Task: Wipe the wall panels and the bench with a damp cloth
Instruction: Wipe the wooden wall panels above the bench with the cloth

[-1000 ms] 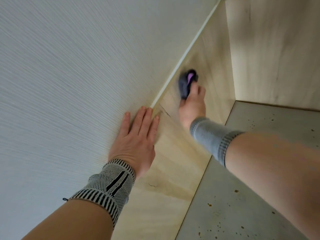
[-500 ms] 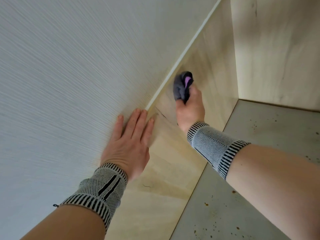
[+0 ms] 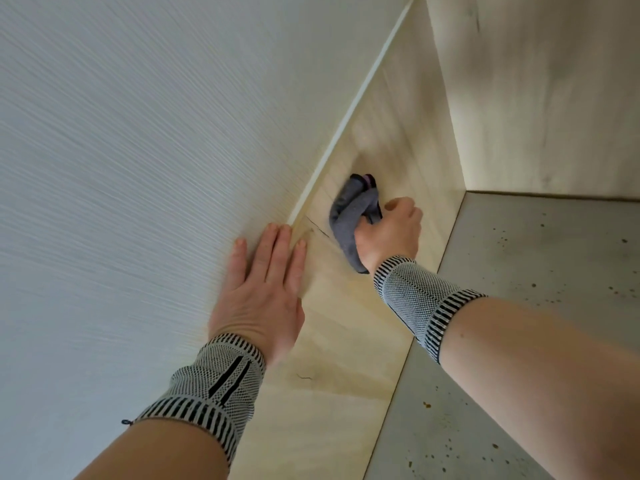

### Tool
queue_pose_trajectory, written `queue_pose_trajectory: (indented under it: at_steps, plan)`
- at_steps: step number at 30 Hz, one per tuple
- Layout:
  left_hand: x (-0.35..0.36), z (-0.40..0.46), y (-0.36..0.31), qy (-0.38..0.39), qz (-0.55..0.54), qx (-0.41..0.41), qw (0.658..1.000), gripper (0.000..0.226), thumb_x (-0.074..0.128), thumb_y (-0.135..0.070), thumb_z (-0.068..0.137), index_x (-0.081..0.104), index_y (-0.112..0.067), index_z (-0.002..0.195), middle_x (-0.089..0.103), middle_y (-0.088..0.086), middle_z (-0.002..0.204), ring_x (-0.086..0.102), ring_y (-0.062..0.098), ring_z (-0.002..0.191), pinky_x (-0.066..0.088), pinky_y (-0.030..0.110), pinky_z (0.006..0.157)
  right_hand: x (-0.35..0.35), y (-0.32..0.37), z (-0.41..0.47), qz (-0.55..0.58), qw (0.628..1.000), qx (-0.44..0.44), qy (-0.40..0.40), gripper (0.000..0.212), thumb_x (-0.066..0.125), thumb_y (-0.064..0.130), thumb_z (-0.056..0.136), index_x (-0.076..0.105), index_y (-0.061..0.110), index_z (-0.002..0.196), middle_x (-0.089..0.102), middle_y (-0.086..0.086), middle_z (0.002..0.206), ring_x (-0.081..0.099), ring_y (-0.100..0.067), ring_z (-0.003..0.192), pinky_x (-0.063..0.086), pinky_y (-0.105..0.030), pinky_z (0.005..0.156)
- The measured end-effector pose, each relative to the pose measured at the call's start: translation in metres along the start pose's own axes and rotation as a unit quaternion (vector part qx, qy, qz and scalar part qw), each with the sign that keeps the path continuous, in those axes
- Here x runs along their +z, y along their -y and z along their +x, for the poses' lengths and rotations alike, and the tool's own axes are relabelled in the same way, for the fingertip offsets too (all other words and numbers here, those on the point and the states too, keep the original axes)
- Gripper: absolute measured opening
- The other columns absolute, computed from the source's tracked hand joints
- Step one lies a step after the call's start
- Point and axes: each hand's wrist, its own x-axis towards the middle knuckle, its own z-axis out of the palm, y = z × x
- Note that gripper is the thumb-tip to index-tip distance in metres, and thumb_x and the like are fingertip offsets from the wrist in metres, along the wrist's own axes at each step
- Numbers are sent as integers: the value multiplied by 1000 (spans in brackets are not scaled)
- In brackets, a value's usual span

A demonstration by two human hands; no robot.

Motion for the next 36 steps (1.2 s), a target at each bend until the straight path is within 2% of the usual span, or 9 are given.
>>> queue_pose_trajectory:
  at_steps: [4, 12, 16, 18, 20, 25, 29, 31, 36]
  plan:
    - [-2, 0, 2, -17, -16, 3, 1000, 77, 18, -43, 100, -43, -10, 135, -47, 11, 146, -32, 31, 144, -41, 51, 96, 5, 9, -16, 83, 993, -78, 19, 10, 50, 13, 92, 47, 13, 101, 53, 3, 89, 52, -16, 79, 37, -26, 71]
    - [-4, -2, 3, -27, -5, 8, 1000, 76, 17, -43, 101, -41, -8, 135, -33, 15, 157, -31, 31, 145, -37, 52, 98, 17, -45, -91, 30, 952, -272, 139, 34, 59, 6, 86, 53, 11, 119, 41, 0, 117, 57, -18, 88, 55, -39, 78]
    - [-6, -2, 3, -23, -4, 7, 1000, 76, 20, -41, 100, -37, -8, 137, -31, 15, 158, -30, 31, 146, -35, 52, 100, 17, -17, -52, 2, 948, -317, 12, 37, 59, 11, 87, 58, 4, 123, 46, -16, 125, 49, -32, 113, 43, -42, 102]
    - [-4, -2, 3, -25, -8, 3, 1000, 76, 20, -40, 100, -38, -9, 137, -32, 13, 158, -30, 30, 145, -34, 52, 101, 18, 2, -31, 34, 961, -274, 3, 42, 55, 23, 94, 54, 5, 132, 40, -15, 138, 40, -28, 128, 30, -28, 110]
    - [-3, -2, 4, -30, -7, 3, 1000, 77, 21, -39, 100, -38, -9, 139, -31, 13, 158, -30, 30, 146, -33, 52, 102, 27, 9, -14, 86, 977, -195, 4, 45, 47, 34, 98, 53, 7, 132, 44, -13, 140, 45, -24, 126, 34, -26, 104]
    - [-2, -3, 4, -32, -4, 7, 999, 77, 20, -38, 100, -39, -8, 141, -34, 14, 157, -32, 31, 145, -33, 53, 103, 35, -37, -20, 106, 989, 97, 47, 34, 38, 32, 102, 58, 7, 114, 58, -17, 120, 56, -26, 81, 44, -22, 65]
    - [-3, -2, 4, -23, 4, 8, 1000, 72, 13, -43, 101, -39, -8, 137, -34, 14, 157, -32, 31, 145, -35, 53, 100, 39, -24, -86, 167, 979, -95, 67, 30, 42, 18, 100, 53, 6, 125, 38, -4, 136, 44, -20, 118, 36, -23, 104]
    - [-5, -2, 3, -14, 2, 6, 1000, 70, 11, -44, 101, -40, -9, 135, -33, 14, 157, -32, 31, 145, -34, 53, 102, 37, -26, -100, 171, 971, -146, 79, 37, 44, 19, 101, 47, 9, 137, 31, 6, 135, 37, -8, 124, 25, -8, 105]
    - [-7, -4, 3, -12, 10, 8, 1000, 74, 15, -40, 101, -42, -9, 137, -33, 15, 157, -30, 31, 146, -29, 53, 106, 27, -52, -72, 87, 990, 36, 107, 32, 35, 27, 105, 51, 10, 126, 25, -4, 151, 51, -10, 94, 33, -15, 88]
